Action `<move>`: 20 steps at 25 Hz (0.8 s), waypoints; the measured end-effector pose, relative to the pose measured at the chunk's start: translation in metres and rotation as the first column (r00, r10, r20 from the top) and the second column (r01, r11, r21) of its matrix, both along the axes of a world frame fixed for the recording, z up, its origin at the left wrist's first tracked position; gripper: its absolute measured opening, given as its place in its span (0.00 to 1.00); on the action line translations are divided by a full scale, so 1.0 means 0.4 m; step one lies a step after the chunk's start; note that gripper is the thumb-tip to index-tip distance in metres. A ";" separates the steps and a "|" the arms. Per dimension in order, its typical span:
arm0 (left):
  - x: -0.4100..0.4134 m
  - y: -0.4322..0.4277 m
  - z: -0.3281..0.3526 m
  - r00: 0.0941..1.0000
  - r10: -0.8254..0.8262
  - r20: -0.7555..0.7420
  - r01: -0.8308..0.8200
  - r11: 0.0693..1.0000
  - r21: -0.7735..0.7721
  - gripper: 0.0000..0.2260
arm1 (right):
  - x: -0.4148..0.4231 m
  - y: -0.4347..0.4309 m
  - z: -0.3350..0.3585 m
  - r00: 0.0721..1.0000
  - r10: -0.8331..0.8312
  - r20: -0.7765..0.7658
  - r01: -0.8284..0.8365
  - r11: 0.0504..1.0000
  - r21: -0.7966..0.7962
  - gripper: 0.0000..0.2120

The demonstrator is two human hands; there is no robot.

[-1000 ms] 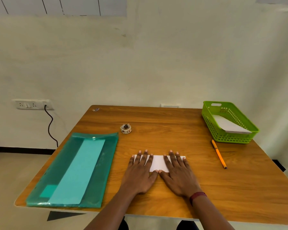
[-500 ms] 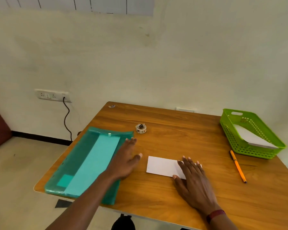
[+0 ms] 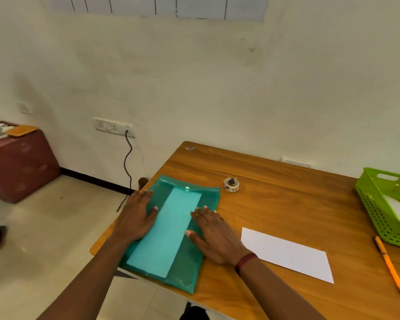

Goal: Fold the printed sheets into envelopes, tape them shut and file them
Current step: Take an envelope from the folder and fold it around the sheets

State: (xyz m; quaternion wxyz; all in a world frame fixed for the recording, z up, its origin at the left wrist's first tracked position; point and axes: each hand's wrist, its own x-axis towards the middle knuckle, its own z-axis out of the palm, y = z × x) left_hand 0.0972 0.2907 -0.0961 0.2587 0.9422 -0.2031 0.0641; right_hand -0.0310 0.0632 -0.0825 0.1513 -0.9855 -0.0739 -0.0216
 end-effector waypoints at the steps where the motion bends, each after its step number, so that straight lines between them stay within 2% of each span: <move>1: -0.001 0.003 -0.010 1.000 0.021 -0.004 -0.021 1.000 -0.004 0.24 | 0.027 0.010 -0.008 1.000 0.004 -0.018 -0.004 1.000 -0.018 0.34; 6: 0.003 -0.016 -0.044 0.992 0.128 -0.002 -0.128 0.990 0.051 0.25 | 0.149 0.025 -0.037 0.997 -0.008 -0.073 0.005 0.999 -0.041 0.33; 9: 0.010 -0.016 -0.052 0.992 0.122 0.014 -0.123 0.990 0.073 0.26 | 0.222 0.010 -0.022 0.997 -0.042 -0.058 0.041 0.999 -0.019 0.31; 11: 0.016 -0.011 -0.055 0.992 0.122 0.020 -0.123 0.991 0.050 0.26 | 0.276 -0.004 -0.004 0.996 -0.084 -0.012 0.084 0.996 0.015 0.27; 14: 0.020 -0.005 -0.059 0.991 0.132 0.030 -0.133 0.991 0.004 0.26 | 0.361 -0.025 0.025 0.986 -0.155 0.054 0.153 0.987 0.048 0.15; 20: 0.020 -0.001 -0.070 0.988 0.142 0.052 -0.137 0.986 -0.093 0.23 | 0.479 -0.041 0.064 0.975 -0.209 -0.079 0.208 0.978 -0.019 0.11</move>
